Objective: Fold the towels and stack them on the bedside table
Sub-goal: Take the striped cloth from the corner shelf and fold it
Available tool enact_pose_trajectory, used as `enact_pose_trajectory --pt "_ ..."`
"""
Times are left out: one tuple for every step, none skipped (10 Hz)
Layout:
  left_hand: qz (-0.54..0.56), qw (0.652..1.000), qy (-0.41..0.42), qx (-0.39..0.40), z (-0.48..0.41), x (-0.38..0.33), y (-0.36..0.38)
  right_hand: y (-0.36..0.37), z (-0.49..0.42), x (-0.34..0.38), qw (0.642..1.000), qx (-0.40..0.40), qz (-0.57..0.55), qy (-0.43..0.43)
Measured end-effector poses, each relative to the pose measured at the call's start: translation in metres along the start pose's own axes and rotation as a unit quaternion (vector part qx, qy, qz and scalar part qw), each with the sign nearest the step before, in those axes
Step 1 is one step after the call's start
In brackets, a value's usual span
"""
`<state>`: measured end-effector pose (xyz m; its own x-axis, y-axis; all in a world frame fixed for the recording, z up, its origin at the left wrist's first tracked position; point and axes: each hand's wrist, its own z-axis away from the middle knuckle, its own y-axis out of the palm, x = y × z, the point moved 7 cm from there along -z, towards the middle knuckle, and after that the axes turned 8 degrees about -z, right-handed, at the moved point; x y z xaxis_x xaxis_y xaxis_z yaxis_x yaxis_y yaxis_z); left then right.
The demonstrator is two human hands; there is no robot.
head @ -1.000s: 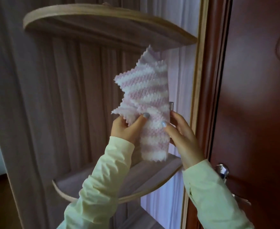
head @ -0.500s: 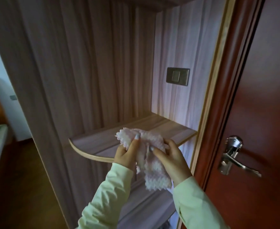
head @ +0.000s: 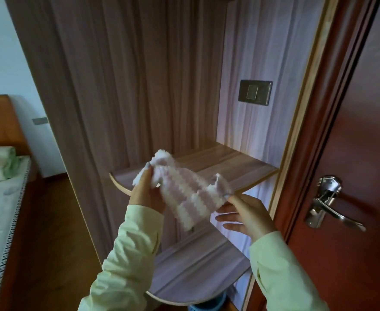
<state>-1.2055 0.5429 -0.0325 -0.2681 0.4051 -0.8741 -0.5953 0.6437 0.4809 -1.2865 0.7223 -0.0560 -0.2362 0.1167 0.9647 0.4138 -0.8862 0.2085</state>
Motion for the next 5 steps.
enact_pose_trajectory --pt "-0.101 0.993 0.049 0.041 -0.009 -0.007 -0.001 -0.003 0.004 0.003 1.000 -0.026 0.017 0.001" --pt "-0.064 0.997 -0.006 0.041 -0.032 0.003 -0.018 -0.010 0.006 0.007 0.998 -0.053 -0.046 -0.003" --pt "-0.092 0.994 -0.005 0.055 -0.036 -0.003 -0.020 -0.014 0.008 0.019 0.994 -0.065 -0.013 -0.087" --pt "-0.161 0.975 0.002 0.151 -0.007 -0.023 0.014 0.001 0.018 0.035 0.984 -0.014 0.033 -0.176" --pt "-0.204 0.955 0.005 0.213 0.002 -0.025 0.031 0.019 0.022 0.039 0.973 0.069 0.050 -0.216"
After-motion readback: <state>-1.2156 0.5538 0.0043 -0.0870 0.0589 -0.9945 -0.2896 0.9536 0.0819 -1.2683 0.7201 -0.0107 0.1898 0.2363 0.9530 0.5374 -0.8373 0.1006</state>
